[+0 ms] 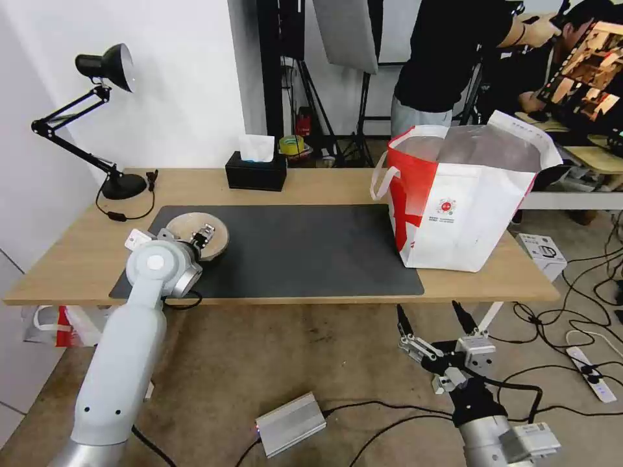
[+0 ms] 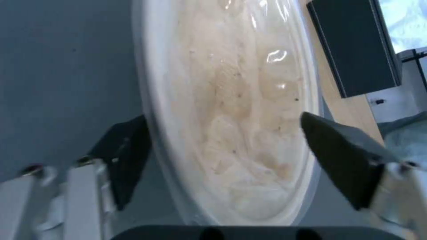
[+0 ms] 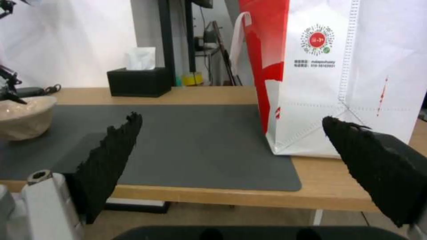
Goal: Pick up the trash from the table and place it into the takeout bag.
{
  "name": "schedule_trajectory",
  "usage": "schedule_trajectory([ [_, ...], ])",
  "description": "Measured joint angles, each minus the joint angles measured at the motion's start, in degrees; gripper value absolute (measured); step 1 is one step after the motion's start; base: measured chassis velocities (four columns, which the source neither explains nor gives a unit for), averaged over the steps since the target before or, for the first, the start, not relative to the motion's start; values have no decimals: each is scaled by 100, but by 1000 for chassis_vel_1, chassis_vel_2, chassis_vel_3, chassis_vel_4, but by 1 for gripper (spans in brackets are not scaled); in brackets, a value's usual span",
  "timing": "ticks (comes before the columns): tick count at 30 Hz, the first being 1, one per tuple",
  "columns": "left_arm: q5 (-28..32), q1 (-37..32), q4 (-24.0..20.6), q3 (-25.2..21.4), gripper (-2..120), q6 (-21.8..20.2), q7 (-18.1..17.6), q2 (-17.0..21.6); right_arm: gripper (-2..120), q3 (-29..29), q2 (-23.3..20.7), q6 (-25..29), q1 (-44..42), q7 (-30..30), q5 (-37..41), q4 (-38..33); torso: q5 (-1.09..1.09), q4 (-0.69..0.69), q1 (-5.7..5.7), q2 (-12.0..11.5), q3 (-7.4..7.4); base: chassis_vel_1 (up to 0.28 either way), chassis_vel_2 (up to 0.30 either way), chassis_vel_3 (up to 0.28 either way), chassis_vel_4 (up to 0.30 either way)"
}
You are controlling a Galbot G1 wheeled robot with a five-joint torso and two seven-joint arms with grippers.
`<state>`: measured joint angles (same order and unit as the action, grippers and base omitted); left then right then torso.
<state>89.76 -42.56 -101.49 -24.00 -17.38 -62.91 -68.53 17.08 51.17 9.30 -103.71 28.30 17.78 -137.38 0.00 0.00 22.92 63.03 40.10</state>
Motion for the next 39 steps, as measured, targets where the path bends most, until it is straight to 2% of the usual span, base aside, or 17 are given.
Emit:
schedule_trajectory([
  [4,-1,-4,-13,-12,69,12,-6,40,100,0,0,0,0,0,0,0,0,0,-1,0,0,0,0,0,0],
  [5,-2,-13,-30,-22,60,20,-8,66,100,0,0,0,0,0,0,0,0,0,-1,0,0,0,0,0,0],
  [8,-2,-30,-49,-32,54,24,-9,80,100,0,0,0,0,0,0,0,0,0,-1,0,0,0,0,0,0],
  [11,2,-77,-84,-72,38,40,-12,83,100,0,0,0,0,0,0,0,0,0,-1,0,0,0,0,0,0],
  [12,2,-77,-84,-72,38,40,-12,83,100,0,0,0,0,0,0,0,0,0,-1,0,0,0,0,0,0],
  [15,-4,-152,-144,-100,23,44,-6,83,100,0,0,0,0,0,0,0,-1,0,-1,0,0,0,0,0,0],
  [18,-11,-179,-170,-112,17,48,-2,85,100,0,0,0,0,0,0,0,-1,0,-1,0,0,0,0,0,0],
  [21,-24,-214,-194,-125,2,54,16,97,100,0,0,0,0,0,0,0,0,0,-1,0,0,0,0,0,0],
  [31,-200,-400,-338,-140,0,61,255,91,100,-1,0,0,0,0,0,0,0,0,-1,0,0,0,0,0,0],
  [39,-480,-502,-651,-7,0,119,618,137,100,0,0,0,0,0,0,0,0,0,-1,0,0,0,0,0,0],
])
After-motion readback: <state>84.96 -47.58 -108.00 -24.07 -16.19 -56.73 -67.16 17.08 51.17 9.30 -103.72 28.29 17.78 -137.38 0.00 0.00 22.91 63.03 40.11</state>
